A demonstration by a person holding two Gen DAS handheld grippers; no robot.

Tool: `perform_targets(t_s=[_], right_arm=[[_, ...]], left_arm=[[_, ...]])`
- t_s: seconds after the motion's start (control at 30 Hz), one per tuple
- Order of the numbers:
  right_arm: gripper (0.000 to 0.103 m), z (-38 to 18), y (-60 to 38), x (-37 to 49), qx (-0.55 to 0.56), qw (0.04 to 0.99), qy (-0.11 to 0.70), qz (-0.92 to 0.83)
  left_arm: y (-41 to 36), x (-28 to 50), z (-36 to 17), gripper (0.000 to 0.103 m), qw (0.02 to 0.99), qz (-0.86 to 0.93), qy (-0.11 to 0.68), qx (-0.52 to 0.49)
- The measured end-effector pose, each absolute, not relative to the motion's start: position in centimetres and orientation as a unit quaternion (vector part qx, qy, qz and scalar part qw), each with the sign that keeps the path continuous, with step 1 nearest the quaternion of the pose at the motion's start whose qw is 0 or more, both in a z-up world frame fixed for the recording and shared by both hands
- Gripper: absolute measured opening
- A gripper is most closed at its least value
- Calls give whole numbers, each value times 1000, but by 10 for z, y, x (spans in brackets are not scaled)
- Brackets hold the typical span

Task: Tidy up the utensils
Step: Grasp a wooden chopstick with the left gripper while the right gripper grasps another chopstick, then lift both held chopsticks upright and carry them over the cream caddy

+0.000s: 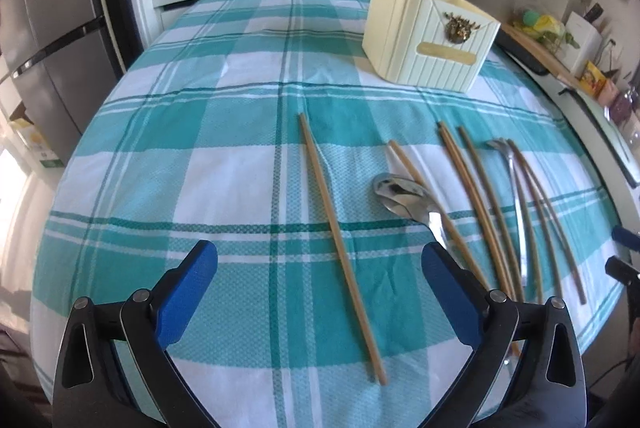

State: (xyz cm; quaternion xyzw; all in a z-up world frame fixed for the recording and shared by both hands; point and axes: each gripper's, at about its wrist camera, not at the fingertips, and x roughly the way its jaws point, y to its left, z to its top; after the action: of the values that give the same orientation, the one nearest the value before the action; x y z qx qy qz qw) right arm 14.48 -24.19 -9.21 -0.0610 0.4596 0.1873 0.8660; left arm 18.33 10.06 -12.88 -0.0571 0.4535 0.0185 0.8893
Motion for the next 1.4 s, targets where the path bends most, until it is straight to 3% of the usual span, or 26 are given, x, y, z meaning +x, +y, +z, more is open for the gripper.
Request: perform_targets(t_s=[0.1,0.17,0.27,0.53,0.67,0.77,0.87,0.9,0.93,1.0,1.17,1.4], right_arm=[[68,-110,-237,160,-76,848,484,202],[53,-122,-234,173,-86,837,502,200],[39,-138,-233,191,-95,822,526,195],[37,-142,-222,224,-132,811,532,204],[36,-143,-210,246,-153,803,535,215],[26,-143,-202,266,-158,798,539,219],[17,-144,-192,283,-157,794,544,222],[16,-144,-190,288,-155,793,545,222],[11,-144,-188,292,-152,793,547,221],[10,-144,-186,298,-145,791,551,222],[7,-139,-187,304,-121,798,546,225],[7,-93,-211,295,-55,838,495,224]], left_arm=[[108,203,-141,100,880,21,471,-60],[112,214,-148,96,872,21,485,-62],[118,228,-157,90,862,24,502,-61],[123,262,-160,79,853,21,520,-44],[115,280,-158,64,845,2,534,-20],[108,291,-157,56,838,-8,546,-2],[103,298,-155,42,833,-15,553,4],[101,298,-154,35,833,-15,553,5],[100,298,-154,21,833,-21,553,1],[96,299,-153,10,834,-24,551,-1],[92,295,-149,4,845,-26,534,-10],[96,275,-101,3,878,-48,474,-45]])
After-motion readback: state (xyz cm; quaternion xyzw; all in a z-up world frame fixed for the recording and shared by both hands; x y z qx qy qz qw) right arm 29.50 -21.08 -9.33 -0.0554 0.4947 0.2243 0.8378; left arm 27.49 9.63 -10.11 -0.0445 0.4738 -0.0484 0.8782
